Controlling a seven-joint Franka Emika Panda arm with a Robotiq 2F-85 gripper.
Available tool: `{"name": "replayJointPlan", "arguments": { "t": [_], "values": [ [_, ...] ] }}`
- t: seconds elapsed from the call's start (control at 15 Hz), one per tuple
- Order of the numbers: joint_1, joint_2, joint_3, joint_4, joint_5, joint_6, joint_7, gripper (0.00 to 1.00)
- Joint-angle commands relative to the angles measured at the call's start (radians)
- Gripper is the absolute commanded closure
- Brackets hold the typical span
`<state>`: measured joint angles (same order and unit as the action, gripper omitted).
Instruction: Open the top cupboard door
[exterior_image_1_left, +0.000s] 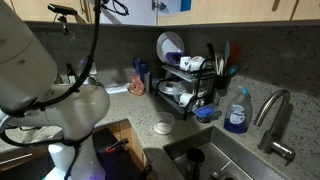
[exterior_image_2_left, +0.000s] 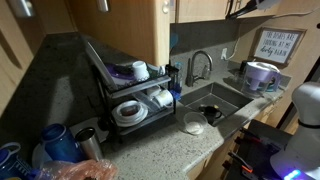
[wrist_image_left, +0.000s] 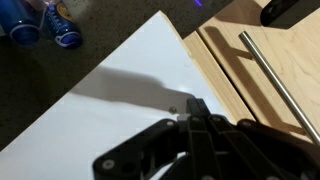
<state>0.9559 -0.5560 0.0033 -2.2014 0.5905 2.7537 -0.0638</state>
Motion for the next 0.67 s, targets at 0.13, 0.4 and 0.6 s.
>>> {"name": "replayJointPlan", "arguments": {
  "t": [0.13, 0.4, 0.6],
  "values": [
    [0.029, 0.049, -0.006, 0.044, 0.061, 0.004, -0.076, 1.0],
    [0.023, 0.053, -0.004, 0.045, 0.065, 0.002, -0.084, 1.0],
    [0.01, 0.043, -0.002, 0.034, 0.056, 0.001, -0.086, 1.0]
  ]
}}
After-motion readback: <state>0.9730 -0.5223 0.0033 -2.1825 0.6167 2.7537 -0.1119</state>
